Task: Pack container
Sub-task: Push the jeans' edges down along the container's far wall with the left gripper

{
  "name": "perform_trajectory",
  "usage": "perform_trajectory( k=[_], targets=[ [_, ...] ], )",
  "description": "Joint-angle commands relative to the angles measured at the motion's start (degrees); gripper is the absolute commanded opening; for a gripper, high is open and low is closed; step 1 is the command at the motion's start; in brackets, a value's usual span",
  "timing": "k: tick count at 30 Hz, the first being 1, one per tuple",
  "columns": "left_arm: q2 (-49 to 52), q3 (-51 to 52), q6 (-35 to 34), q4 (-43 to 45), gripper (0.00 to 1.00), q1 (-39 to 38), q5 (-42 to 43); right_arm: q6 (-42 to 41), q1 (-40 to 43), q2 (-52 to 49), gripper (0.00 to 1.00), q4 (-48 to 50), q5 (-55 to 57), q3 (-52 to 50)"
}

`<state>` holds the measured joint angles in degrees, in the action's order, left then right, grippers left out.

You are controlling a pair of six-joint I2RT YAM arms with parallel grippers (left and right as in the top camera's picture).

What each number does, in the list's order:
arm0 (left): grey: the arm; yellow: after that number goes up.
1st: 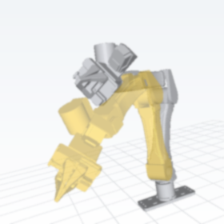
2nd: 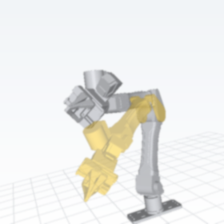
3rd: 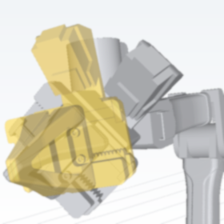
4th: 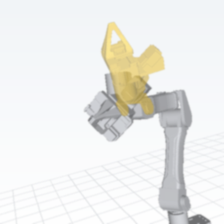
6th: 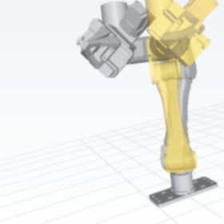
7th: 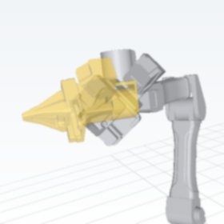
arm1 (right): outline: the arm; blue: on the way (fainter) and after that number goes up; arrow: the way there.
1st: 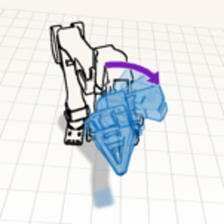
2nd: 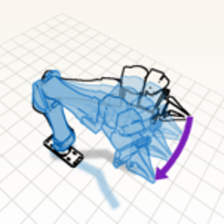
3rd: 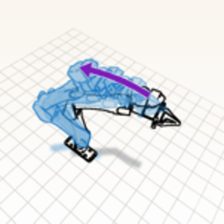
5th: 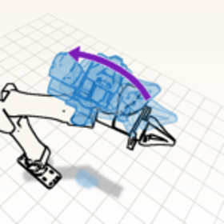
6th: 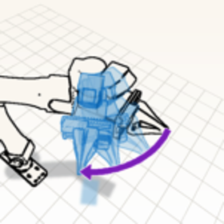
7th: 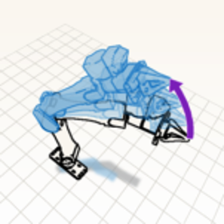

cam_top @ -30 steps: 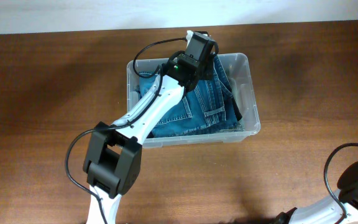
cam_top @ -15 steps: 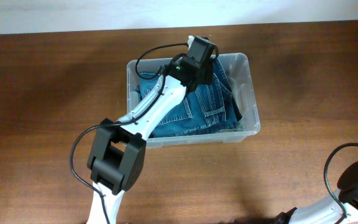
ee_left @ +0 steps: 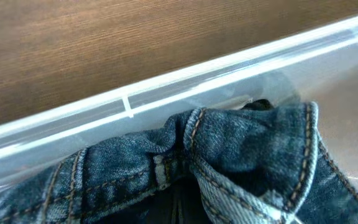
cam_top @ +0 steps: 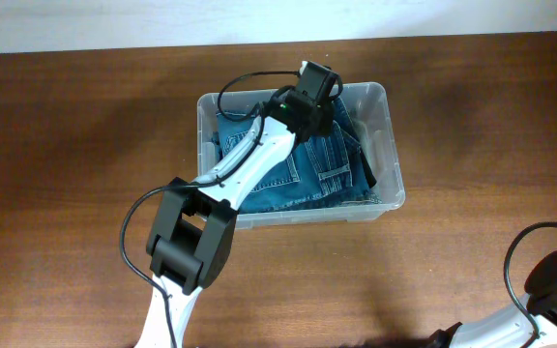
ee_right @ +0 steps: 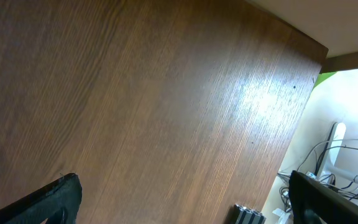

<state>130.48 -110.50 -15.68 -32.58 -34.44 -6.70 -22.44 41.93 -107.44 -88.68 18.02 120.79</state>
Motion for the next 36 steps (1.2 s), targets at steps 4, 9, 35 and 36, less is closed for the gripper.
perform_trajectory(
  k=[4, 9, 35, 36],
  targets=[
    [-3.0, -2.8, 2.5, -5.2, 0.00, 0.0, -2.1, -0.3, 0.1, 0.0, 0.99, 0.0, 0.6, 0.2],
    [-7.0, -2.8, 1.9, -5.2, 0.00, 0.0, -2.4, -0.3, 0.1, 0.0, 0.99, 0.0, 0.6, 0.2],
    [0.1, -3.9, 0.3, -7.0, 0.00, 1.0, -8.6, -0.3, 0.1, 0.0, 0.99, 0.0, 0.6, 0.2],
    [-1.4, -4.4, 0.3, -7.0, 0.01, 0.8, -8.6, -0.3, 0.1, 0.0, 0.99, 0.0, 0.6, 0.2]
  ],
)
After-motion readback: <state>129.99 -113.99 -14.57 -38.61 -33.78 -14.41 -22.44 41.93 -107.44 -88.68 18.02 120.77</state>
